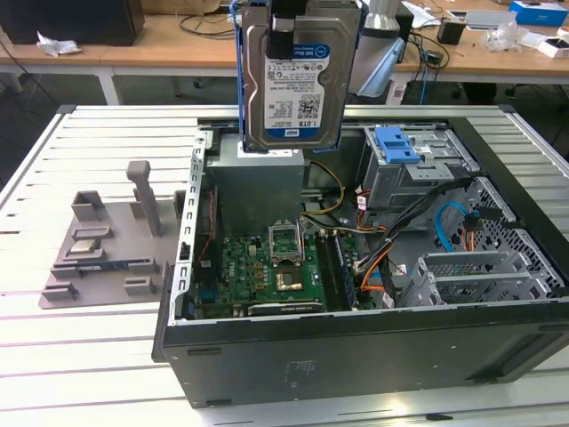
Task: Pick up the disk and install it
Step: 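Pick up the disk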
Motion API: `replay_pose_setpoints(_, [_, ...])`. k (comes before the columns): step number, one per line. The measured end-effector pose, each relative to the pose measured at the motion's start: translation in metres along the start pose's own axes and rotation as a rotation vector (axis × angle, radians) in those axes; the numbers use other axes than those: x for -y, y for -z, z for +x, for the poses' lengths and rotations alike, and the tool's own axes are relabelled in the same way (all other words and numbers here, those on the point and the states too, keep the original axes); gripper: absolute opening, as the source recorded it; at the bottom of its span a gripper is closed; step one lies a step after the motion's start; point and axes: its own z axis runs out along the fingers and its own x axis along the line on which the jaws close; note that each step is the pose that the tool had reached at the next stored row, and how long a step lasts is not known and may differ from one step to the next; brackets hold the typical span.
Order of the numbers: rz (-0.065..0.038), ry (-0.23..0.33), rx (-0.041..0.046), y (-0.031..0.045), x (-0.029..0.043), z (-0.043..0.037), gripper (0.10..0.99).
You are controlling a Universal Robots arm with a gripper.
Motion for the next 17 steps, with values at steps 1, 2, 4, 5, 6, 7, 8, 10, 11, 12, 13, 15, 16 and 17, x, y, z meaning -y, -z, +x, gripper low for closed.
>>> replay_pose_setpoints(1, [0.0, 0.0, 0.0001, 0.0, 0.0001, 0.0028, 0.369])
replay_pose_setpoints(2, [0.0, 0.0, 0.0001, 0.0, 0.0002, 0.0064, 0.369])
replay_pose_setpoints(4, [0.0, 0.0, 0.0001, 0.0001, 0.0005, 0.0164, 0.369])
replay_pose_setpoints(5, [0.0, 0.0, 0.0001, 0.0001, 0.0006, 0.0211, 0.369])
replay_pose_setpoints(6, [0.0, 0.0, 0.0001, 0.0002, 0.0009, 0.0296, 0.369])
replay_pose_setpoints(7, [0.0, 0.0, 0.0, 0.0002, 0.0012, 0.0367, 0.369])
replay_pose_setpoints(8, [0.0, 0.0, 0.0002, 0.0002, 0.0014, 0.042, 0.369])
replay_pose_setpoints(10, [0.0, 0.0, 0.0, 0.0003, 0.002, 0.0527, 0.369])
replay_pose_setpoints(11, [0.0, 0.0, 0.0001, 0.0003, 0.0021, 0.0581, 0.369])
replay_pose_setpoints(12, [0.0, 0.0, 0.0001, 0.0003, 0.0021, 0.0612, 0.369])
replay_pose_setpoints(13, [0.0, 0.0, 0.0, 0.0003, 0.0021, 0.0647, 0.369])
replay_pose_setpoints(15, [0.0, 0.0, 0.0, 0.0002, 0.0022, 0.0767, 0.369])
replay_pose_setpoints(16, [0.0, 0.0, 0.0001, 0.0002, 0.0022, 0.0799, 0.369])
replay_pose_setpoints(17, [0.0, 0.0, 0.0, 0.0001, 0.0022, 0.0845, 0.369])
